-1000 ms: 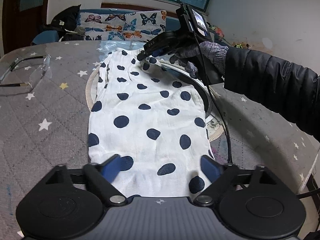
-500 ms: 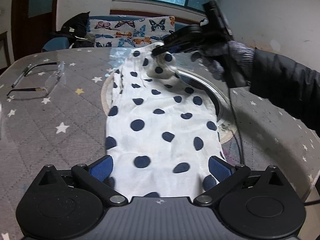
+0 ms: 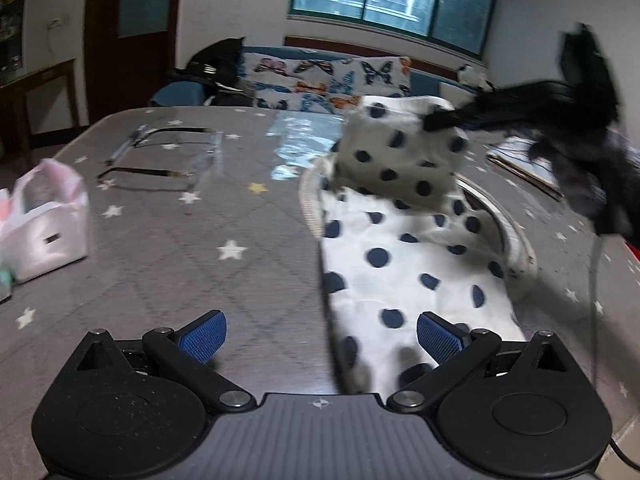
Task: Fold clothes
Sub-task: 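Fold the held hem toward the waistband with the right tool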
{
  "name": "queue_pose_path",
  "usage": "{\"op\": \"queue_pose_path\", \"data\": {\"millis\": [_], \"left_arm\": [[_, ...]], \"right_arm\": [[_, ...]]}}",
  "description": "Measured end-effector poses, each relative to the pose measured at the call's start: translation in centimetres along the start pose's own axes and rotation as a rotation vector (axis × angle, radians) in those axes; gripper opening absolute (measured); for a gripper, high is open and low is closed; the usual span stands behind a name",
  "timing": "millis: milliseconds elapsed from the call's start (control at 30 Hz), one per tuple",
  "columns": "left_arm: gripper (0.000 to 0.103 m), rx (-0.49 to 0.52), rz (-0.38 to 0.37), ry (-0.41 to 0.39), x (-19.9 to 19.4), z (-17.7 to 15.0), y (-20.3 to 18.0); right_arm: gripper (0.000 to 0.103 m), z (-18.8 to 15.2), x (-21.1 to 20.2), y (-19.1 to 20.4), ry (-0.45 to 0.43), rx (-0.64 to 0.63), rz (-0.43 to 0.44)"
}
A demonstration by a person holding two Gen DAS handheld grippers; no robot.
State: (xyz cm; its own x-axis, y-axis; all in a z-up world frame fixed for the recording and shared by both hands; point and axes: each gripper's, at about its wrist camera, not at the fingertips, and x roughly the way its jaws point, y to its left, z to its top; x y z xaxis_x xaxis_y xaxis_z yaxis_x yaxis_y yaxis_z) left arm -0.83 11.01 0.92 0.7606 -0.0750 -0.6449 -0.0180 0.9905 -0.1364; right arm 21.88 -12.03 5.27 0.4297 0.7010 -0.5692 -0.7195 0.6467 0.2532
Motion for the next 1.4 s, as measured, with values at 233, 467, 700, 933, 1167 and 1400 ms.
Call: {"op": "queue_pose_path", "data": {"millis": [233,467,700,933,1167,1400], "left_arm": [[0.103,-0.044,0.074,-0.025,-1.0,-0.3,2.3],[0.103,-0.074,0.114,-0.049,-2.1,-0.7,3.8],[0.103,-0.094,0.131,-0.075,-2.8,-0.3,4.2],[0.103,-0.085,0.128,-0.079,-2.9,-0.2,3.8],[0.103,-0.069,0.11,-0.098,-3.0,0.3,2.9],[0.103,-0.046,0.098,-0.134,-3.8,1.0,2.0]], "right_arm": [[0.016,-2.7,-3.6,5.3,0.02,-0.063,0.103],[0.016,-6.6,-7.0,9.7,0.047,-0.14,0.228],[0.016,-10.1,-9.0,11.9,0.078,-0.215,0.323],[0.018,-13.0,-9.5,13.2,0.127,-0.337,0.345],[0.028,-14.4,-10.1,14.6,0.161,-0.458,0.378],[0.038,-14.3,-10.5,15.2,0.173,-0.492,0.358]]}}
